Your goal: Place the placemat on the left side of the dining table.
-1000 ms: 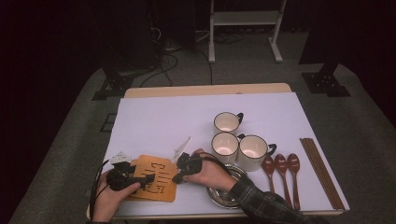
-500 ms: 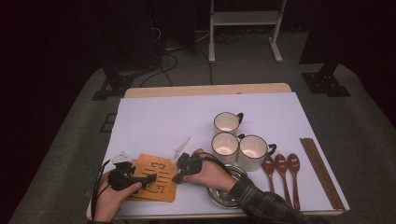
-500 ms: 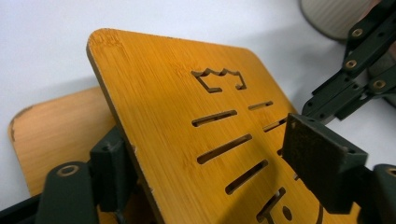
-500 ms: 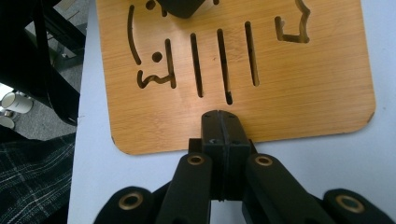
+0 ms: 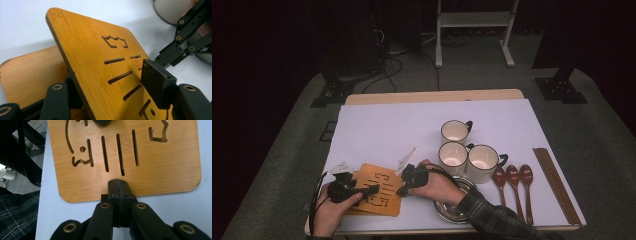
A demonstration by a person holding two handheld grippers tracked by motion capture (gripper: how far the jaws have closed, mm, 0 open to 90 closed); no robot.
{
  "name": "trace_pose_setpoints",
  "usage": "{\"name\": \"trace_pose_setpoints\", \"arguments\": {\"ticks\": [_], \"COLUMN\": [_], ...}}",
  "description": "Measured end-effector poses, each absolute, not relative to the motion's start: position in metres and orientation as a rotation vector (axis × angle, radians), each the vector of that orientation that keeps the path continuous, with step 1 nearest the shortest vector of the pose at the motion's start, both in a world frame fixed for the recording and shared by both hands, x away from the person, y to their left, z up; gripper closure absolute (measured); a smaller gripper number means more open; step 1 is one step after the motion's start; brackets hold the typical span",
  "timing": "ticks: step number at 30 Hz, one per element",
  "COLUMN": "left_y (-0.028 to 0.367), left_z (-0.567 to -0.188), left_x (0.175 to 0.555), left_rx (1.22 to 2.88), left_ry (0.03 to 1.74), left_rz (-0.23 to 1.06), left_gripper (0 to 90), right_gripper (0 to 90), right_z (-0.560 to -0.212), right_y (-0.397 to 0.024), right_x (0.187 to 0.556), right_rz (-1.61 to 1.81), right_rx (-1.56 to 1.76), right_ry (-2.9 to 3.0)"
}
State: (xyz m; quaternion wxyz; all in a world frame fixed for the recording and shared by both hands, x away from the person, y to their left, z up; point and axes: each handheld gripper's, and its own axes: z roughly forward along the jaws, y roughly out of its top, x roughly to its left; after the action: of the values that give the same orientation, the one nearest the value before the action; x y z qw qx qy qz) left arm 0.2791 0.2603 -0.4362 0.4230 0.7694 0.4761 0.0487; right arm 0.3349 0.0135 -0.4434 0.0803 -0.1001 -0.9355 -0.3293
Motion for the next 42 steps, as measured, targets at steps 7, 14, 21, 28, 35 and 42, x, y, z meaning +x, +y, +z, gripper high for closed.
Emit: {"name": "trace_pose_setpoints", "arguments": {"ticks": [7, 14, 21, 28, 35, 42], "left_y": [0.263, 0.263, 0.264, 0.264, 0.264, 0.264], "left_z": [-0.434, -0.435, -0.434, -0.434, -0.435, -0.435], "left_x": [0.28, 0.281, 0.281, 0.282, 0.282, 0.282], "left_rx": [1.891, 1.881, 1.873, 1.869, 1.862, 1.86], "left_ry": [1.219, 1.241, 1.259, 1.273, 1.281, 1.282], "left_rz": [0.097, 0.079, 0.062, 0.047, 0.04, 0.04], "left_gripper": [47.2, 48.2, 49.3, 49.8, 49.8, 49.8], "right_gripper": [89.4, 87.3, 83.7, 81.1, 76.3, 69.8], "right_z": [-0.443, -0.443, -0.442, -0.439, -0.434, -0.427], "right_y": [0.014, 0.014, 0.014, 0.013, 0.009, 0.005], "right_x": [0.334, 0.334, 0.333, 0.333, 0.334, 0.336], "right_rz": [-0.979, -0.973, -0.973, -0.988, -1.014, -1.036], "right_rx": [-0.298, -0.291, -0.29, -0.292, -0.304, -0.319], "right_ry": [-2.8, -2.806, -2.814, -2.82, -2.818, -2.826]}}
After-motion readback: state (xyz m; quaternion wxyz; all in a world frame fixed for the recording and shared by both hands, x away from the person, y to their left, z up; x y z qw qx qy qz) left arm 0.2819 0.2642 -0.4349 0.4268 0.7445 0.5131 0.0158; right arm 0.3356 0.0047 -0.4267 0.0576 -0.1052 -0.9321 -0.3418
